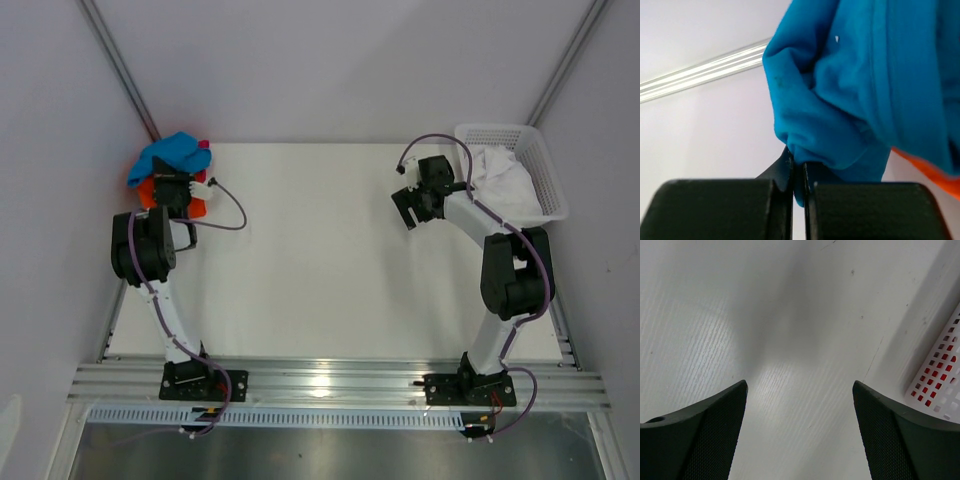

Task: Fold and stack the t-shirts
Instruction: Neatly place the folded tshirt to the corner

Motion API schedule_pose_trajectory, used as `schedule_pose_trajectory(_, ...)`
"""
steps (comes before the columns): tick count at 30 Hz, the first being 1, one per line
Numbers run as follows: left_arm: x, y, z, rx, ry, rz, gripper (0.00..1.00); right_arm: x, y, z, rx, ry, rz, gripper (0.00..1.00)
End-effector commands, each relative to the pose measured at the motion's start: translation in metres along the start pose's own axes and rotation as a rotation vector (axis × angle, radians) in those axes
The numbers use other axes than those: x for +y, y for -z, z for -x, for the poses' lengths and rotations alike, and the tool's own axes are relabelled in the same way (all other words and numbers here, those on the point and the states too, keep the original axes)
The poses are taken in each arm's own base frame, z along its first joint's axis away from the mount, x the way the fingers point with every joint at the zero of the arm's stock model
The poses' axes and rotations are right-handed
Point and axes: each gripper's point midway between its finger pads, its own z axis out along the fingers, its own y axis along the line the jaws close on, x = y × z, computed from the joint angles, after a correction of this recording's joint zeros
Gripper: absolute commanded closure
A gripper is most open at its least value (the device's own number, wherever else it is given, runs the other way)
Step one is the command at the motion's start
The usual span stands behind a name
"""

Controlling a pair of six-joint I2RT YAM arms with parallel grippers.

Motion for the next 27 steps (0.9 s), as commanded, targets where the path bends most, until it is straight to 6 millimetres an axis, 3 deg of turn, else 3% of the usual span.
schedule_pose_trajectory(1, 0.037, 0.003, -0.028, 0.082, 0.030, 0.079, 1.00, -0.002, 0.014, 0.023, -0.069, -0.004, -0.003, 0.13)
schedule_pose_trajectory(12, 0.026, 0.014, -0.033, 0.105, -0.005, 0.000, 1.00, -0.010, 0.022, 0.027, -0.087, -0.016, -0.016, 0.13)
schedule_pose_trajectory(23, -0.012, 0.054, -0.024, 0.069, 0.048, -0.235, 1.00, -0.010, 0.020, 0.026, -0.083, -0.013, -0.013, 0.13)
schedule_pose_trajectory(27, -0.034, 0.069, -0.017, 0.057, 0.048, -0.317, 1.00, -0.010, 0.021, 0.028, -0.087, -0.013, -0.015, 0.13)
